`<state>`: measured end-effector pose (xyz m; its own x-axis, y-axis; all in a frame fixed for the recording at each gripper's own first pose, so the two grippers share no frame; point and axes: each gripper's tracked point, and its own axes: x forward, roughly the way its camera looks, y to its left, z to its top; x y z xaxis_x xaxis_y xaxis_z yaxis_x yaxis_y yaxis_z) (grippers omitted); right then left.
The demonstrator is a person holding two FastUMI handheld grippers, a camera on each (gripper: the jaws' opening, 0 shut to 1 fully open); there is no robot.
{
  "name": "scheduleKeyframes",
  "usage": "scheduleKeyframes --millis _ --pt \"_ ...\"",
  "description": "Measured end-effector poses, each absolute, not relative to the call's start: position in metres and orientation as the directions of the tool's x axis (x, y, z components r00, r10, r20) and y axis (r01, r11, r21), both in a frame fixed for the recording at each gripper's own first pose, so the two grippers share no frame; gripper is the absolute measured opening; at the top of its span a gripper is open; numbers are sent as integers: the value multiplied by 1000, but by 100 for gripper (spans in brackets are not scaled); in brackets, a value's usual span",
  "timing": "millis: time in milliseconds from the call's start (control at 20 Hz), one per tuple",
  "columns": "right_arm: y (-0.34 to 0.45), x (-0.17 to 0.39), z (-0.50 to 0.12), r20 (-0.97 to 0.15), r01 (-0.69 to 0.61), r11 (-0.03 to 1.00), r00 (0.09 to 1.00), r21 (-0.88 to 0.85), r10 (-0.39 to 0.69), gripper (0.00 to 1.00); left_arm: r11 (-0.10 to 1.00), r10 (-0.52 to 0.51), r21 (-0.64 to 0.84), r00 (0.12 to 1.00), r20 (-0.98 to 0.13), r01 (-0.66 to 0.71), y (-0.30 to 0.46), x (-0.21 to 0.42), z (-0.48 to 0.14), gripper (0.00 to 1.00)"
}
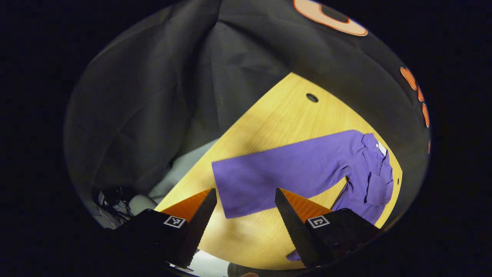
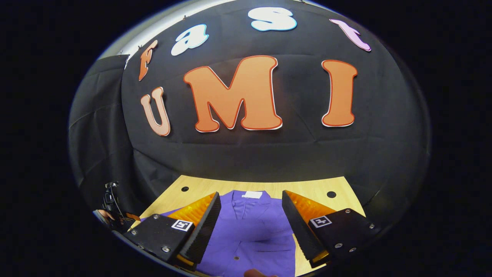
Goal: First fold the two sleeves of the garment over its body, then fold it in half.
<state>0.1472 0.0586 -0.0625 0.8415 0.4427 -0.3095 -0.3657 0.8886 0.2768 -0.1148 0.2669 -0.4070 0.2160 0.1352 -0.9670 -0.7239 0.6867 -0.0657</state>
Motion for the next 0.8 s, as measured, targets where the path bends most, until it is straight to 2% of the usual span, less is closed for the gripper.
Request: scheduleKeyframes --millis 50,100,350,450,550,600,700,800 --pt "53 144 -63 -309 -357 895 848 267 431 95 675 105 -72 192 -976 -735 266 -117 -418 98" --pt "48 140 -63 -307 -353 899 852 260 424 95 662 77 -80 174 -982 -745 266 -117 -425 93" --pt "29 125 -70 -321 -325 915 863 238 390 95 607 -7 -61 72 -997 -793 268 -128 -464 92" --pt "25 118 -76 -334 -317 921 863 225 379 95 596 -22 -46 41 -999 -802 270 -132 -476 92" --pt "19 114 -79 -346 -304 930 866 207 360 95 591 19 25 -17 -1000 -806 278 -133 -481 90" --pt "17 114 -83 -357 -290 935 868 203 347 95 574 35 73 -65 -997 -815 280 -133 -484 83" --pt "17 110 -86 -364 -281 935 865 216 345 95 575 24 88 -90 -996 -813 283 -122 -482 73" --pt "17 107 -88 -364 -279 931 863 234 350 95 579 10 73 -83 -997 -812 279 -112 -479 52"
